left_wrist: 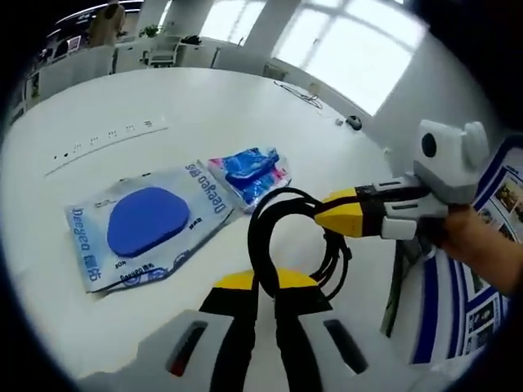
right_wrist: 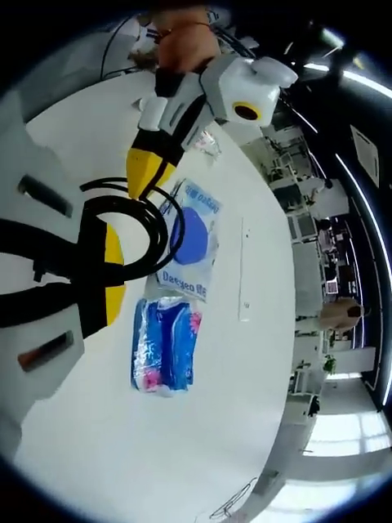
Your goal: Arrange the tabletop items into an orderly group along one side of the table until the central work area is clear of visible clutter.
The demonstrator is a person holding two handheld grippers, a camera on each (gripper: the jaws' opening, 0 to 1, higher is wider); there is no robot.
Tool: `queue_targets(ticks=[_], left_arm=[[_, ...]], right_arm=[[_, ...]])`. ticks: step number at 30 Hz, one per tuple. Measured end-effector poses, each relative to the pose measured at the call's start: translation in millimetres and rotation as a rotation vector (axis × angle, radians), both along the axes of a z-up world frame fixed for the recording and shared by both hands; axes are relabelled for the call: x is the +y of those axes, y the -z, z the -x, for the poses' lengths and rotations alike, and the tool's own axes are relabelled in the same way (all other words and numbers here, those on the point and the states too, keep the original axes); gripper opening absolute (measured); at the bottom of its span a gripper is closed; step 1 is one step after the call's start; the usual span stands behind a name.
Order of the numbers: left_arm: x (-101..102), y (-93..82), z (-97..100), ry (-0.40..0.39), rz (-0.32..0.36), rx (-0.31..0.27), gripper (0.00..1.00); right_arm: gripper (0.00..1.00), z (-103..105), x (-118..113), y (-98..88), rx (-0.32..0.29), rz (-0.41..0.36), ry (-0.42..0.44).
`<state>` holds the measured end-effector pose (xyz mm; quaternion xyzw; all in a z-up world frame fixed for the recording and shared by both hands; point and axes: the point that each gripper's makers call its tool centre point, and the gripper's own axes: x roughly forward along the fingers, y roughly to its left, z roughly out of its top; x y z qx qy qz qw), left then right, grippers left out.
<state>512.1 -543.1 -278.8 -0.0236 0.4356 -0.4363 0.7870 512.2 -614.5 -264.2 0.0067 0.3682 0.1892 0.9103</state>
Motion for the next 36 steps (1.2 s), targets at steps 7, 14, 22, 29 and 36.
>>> queue_targets(ticks=[7, 14, 22, 29, 36], left_arm=[[-11, 22.7, -6.0, 0.009, -0.022, 0.045, 0.03], [-16, 40.9, -9.7, 0.002, -0.040, 0.084, 0.03], [-17, 53.6, -14.1, -0.014, -0.047, 0.124, 0.03], [-18, 58.0, -15.7, -0.028, -0.039, 0.147, 0.04], [-18, 60.0, -17.8, -0.043, -0.021, 0.160, 0.05]], right_arm=[[0.03, -5, -12, 23.3, 0.040, -0.015, 0.025], [0.03, -9, -18, 44.8, 0.077, -0.036, 0.033], [0.03, -14, -21, 61.4, 0.108, -0.062, 0.048], [0.04, -17, -24, 69.3, 0.127, -0.087, 0.068], [0.04, -20, -24, 71.3, 0.124, -0.081, 0.074]])
